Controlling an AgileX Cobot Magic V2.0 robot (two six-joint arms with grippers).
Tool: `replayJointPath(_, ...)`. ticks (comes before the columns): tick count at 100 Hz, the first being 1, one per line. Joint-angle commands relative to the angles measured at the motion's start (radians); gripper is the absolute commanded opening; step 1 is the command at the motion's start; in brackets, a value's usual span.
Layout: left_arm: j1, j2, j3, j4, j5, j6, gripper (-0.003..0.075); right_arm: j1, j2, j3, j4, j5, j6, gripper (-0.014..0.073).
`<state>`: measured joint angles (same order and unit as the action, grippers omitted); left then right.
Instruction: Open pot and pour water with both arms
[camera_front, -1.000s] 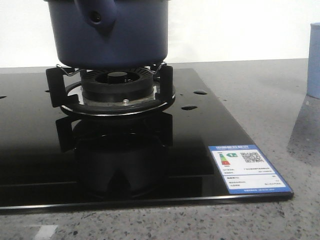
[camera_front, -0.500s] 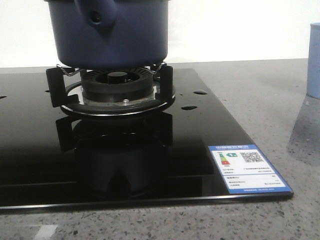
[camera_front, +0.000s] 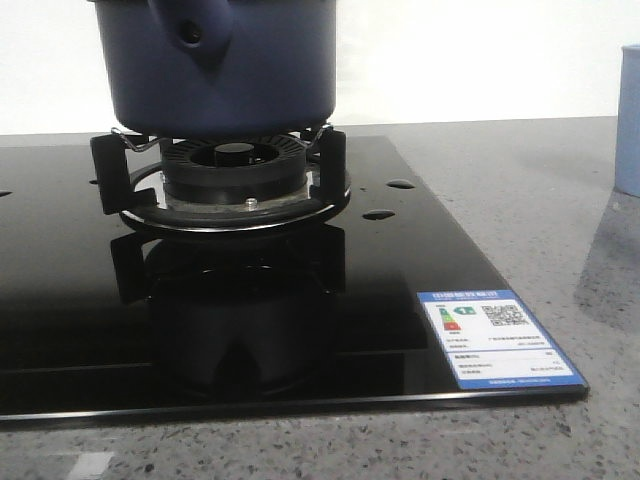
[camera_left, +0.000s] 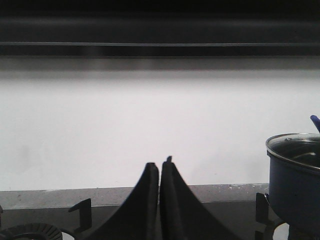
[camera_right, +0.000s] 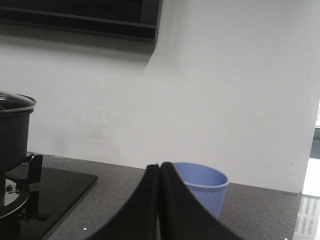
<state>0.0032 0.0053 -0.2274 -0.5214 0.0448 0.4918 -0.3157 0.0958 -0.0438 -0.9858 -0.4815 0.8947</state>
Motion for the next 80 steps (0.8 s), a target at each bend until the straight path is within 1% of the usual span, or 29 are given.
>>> replayJointPath(1,0.001,0.011,-0.025,-0.012,-0.051,-0.004,-0.002,0.001,0.011,-0.025,0.021,-0.025,-0.009,-0.006)
replayJointPath(55,0.001,0.011,-0.023,-0.012,-0.051,-0.004,-0.002,0.001,0.011,-0.025,0.021,-0.025,-0.009,-0.006)
replayJointPath(59,0.001,0.011,-0.023,0.015,-0.051,-0.004,-0.002,0.001,0.011,-0.025,0.021,-0.025,-0.009,-0.006)
replayJointPath(62,0.003,0.011,-0.021,0.071,-0.045,-0.01,-0.002,0.001,0.011,-0.025,0.021,-0.025,-0.009,-0.006)
replayJointPath(67,0.003,0.011,-0.009,0.169,-0.057,-0.075,-0.002,0.001,0.011,-0.025,0.021,-0.025,-0.009,-0.006)
replayJointPath(76,0.012,0.011,0.053,0.38,-0.098,-0.31,-0.002,0.001,0.011,-0.025,0.021,-0.025,-0.009,-0.006)
replayJointPath(80,0.016,0.011,0.087,0.422,-0.116,-0.379,-0.002,0.001,0.011,-0.025,0.021,-0.025,-0.009,-0.006)
